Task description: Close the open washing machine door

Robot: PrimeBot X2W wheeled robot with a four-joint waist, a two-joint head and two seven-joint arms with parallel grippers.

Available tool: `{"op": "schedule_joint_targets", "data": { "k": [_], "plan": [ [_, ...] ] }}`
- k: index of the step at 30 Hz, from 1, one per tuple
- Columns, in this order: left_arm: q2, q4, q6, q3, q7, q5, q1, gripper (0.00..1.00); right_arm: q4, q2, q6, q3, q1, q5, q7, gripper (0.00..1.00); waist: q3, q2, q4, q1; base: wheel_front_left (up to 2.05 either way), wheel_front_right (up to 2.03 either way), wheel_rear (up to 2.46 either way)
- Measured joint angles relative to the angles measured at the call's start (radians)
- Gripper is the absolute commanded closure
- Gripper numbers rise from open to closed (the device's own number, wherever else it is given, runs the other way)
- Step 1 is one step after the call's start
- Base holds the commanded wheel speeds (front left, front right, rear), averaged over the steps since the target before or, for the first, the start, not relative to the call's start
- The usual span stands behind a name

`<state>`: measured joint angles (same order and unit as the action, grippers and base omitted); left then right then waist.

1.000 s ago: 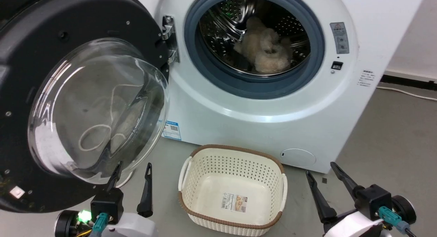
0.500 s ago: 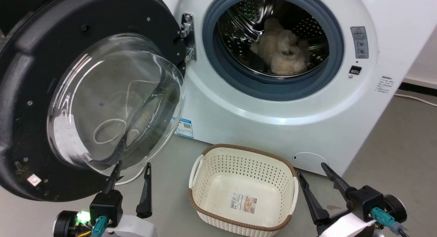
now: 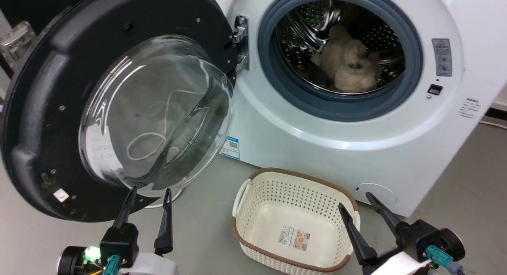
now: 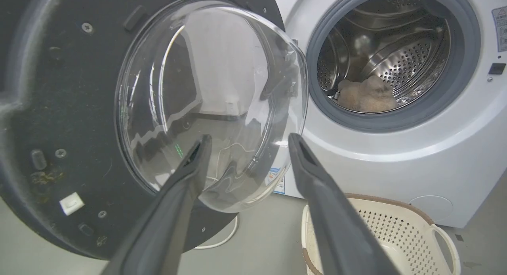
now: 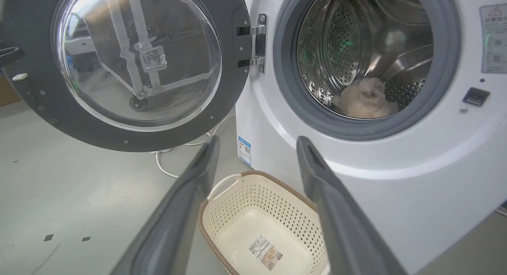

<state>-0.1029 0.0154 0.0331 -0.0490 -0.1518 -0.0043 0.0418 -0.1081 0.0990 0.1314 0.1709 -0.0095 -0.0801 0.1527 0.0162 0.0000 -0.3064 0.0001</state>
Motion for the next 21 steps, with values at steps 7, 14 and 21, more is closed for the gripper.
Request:
{"op": "schedule_joint_targets", "data": {
  "k": [7,14,21],
  "plan": [
    [-0.003,0.006,0.008,-0.002,-0.014,-0.006,0.001,0.00,-0.012,0.009,0.000,0.017,0.000,-0.010,0.014,0.00,-0.002,0.0000,-0.030,0.0000,0.00,0.00,0.00],
    [-0.005,0.006,0.009,-0.005,-0.028,-0.006,0.005,0.00,-0.024,0.013,0.000,0.033,0.000,-0.020,0.027,0.00,-0.002,0.0000,-0.060,-0.0001,0.00,0.00,0.00],
    [-0.009,0.009,0.017,-0.009,-0.043,-0.006,0.005,0.00,-0.036,0.015,0.000,0.047,0.000,-0.029,0.043,0.00,-0.001,0.0000,-0.088,0.0000,0.00,0.00,0.00]
  ]
}}
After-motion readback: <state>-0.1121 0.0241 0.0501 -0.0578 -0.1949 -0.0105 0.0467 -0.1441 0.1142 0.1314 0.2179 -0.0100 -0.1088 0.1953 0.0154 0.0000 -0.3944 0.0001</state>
